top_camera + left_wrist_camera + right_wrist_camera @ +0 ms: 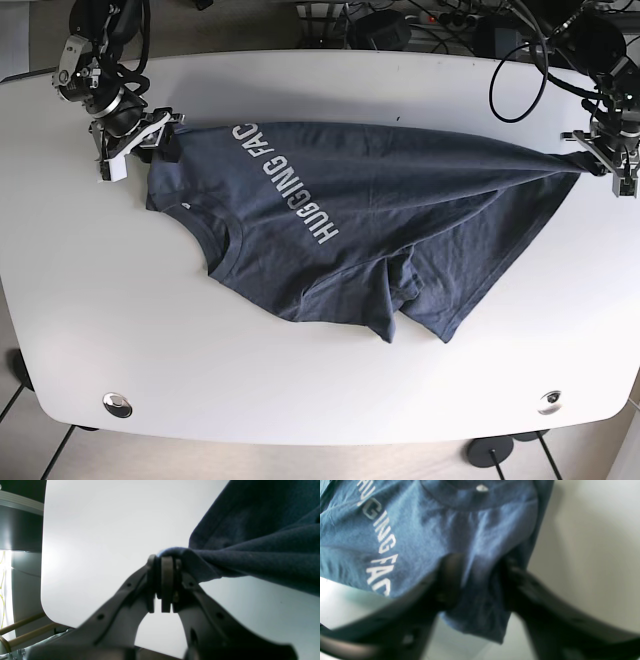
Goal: Fold the T-shirt properly
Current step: 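Lift the navy shirt with both grippers and spread it apart, then lay the navy shirt down and pull it flat with both grippers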
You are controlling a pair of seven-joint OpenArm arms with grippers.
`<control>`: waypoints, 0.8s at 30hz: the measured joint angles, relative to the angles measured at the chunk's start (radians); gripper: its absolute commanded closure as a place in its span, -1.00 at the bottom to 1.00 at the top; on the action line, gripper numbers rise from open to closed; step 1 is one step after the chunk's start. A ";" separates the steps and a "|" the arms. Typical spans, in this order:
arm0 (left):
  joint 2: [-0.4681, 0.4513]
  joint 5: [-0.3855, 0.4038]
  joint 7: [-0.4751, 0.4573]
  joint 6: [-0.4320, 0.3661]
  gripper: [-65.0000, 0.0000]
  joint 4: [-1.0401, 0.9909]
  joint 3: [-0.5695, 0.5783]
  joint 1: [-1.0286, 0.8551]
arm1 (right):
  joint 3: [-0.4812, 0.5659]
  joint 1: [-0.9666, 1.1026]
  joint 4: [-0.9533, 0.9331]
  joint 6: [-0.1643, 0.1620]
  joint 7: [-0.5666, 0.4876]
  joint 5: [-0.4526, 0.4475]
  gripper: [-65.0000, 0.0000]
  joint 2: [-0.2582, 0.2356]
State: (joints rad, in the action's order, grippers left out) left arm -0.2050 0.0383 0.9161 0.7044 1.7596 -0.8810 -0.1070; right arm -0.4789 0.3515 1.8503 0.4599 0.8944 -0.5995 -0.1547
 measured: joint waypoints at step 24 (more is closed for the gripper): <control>0.002 0.003 -0.005 0.000 1.00 0.068 0.002 -0.039 | 0.631 -0.844 -1.043 -0.005 -0.401 0.008 -1.00 -0.155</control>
State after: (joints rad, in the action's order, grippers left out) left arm -0.2028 0.0414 0.9115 0.7044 1.8271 -0.8787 -0.1459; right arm 0.1516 -0.4927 0.8078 0.4545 0.4938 -0.5919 -0.3096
